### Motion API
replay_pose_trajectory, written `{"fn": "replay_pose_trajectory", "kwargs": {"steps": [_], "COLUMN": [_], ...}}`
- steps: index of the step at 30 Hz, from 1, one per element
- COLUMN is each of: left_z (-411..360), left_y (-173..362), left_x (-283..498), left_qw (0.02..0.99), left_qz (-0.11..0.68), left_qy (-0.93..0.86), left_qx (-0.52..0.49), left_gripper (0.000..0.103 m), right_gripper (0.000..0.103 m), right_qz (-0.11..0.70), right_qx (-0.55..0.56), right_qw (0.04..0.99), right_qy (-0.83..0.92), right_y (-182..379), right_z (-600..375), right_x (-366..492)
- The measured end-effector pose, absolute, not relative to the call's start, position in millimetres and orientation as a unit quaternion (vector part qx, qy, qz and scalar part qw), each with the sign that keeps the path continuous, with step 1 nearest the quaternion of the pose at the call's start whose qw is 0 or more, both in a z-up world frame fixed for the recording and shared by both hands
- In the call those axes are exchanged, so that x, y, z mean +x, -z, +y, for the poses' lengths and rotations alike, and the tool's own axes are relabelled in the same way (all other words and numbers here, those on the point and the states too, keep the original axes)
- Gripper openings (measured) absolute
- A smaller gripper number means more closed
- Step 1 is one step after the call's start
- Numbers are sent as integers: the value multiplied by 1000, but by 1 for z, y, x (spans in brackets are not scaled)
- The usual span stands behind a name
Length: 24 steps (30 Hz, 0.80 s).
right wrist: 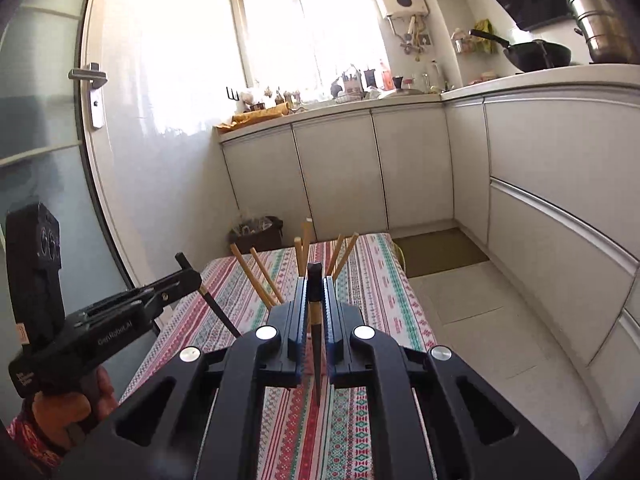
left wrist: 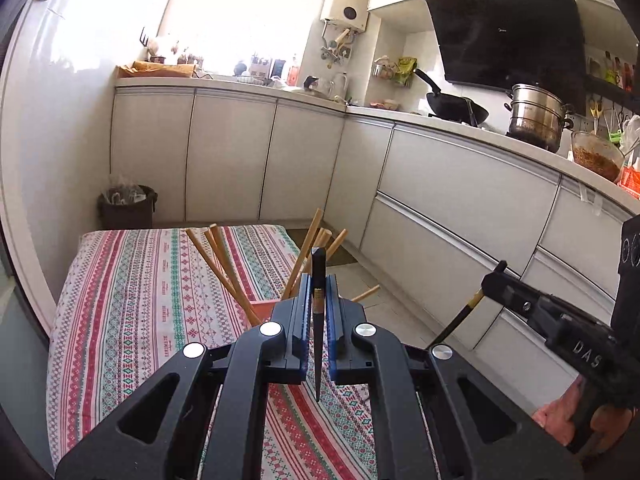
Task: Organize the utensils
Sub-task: 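Lift the black chopsticks with both tools and carry them over the pink basket, then lower the black chopsticks into the basket and open both tools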
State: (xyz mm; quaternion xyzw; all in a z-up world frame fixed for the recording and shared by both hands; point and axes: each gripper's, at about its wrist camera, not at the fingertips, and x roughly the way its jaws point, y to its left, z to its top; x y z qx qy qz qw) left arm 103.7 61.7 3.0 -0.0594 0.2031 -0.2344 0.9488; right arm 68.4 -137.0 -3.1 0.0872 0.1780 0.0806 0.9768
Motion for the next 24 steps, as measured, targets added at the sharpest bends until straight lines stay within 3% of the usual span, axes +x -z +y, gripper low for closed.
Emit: {"fn": "replay_pose_trajectory", "kwargs": {"steps": [14, 22, 24], "left_z": [72, 91, 95], "left_y": [-62, -63, -64], "left_x": [119, 127, 127], "left_qw": [967, 969, 970], "left_qz": [135, 123, 121], "left_qy": [209, 201, 201], "left_qx": [-49, -69, -69], "left_gripper": [6, 6, 6], "right_gripper": [8, 8, 15], "right_qz": [114, 101, 98], "right_qx": [123, 97, 91], "right_qw": [980, 985, 986], "right_qy": [-104, -101, -98], "right_y": [-75, -21, 0], "right_z": [-139, -110, -105], "right_x": [115, 172, 183]}}
